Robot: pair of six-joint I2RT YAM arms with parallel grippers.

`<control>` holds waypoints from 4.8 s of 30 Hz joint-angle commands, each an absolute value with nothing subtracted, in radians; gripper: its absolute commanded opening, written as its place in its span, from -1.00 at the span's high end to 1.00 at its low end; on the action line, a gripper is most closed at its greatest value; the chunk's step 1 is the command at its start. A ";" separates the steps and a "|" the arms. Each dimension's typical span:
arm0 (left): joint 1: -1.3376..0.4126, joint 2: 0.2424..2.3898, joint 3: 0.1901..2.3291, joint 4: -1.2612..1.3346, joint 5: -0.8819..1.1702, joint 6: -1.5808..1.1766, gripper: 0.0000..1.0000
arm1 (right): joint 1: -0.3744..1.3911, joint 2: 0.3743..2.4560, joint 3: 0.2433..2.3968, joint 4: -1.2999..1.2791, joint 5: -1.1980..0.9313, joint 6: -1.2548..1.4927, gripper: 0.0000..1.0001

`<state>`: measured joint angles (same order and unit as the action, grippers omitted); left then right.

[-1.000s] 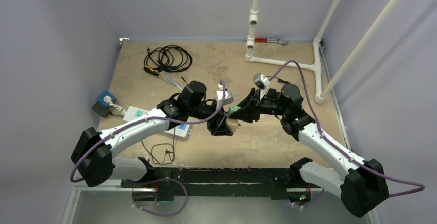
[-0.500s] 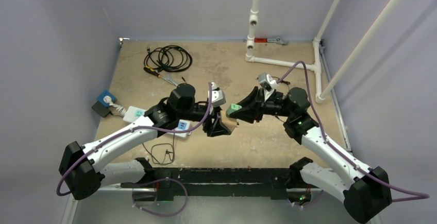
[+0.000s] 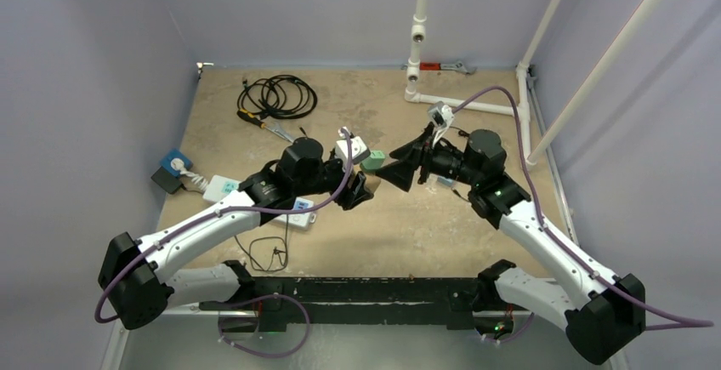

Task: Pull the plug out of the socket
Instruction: Remove the plug from the socket.

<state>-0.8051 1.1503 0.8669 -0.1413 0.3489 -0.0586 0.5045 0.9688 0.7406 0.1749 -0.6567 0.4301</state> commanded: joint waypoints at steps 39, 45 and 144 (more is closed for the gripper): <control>-0.825 1.192 0.885 -0.119 0.135 -0.047 1.00 | 0.655 1.135 0.746 0.278 -0.168 0.884 0.87; -0.826 1.211 0.889 -0.122 0.113 -0.063 1.00 | 0.699 1.121 0.834 0.104 0.035 0.756 1.00; -0.833 1.302 0.876 -0.117 0.016 -0.052 1.00 | 0.604 0.975 0.742 0.080 -0.012 0.739 1.00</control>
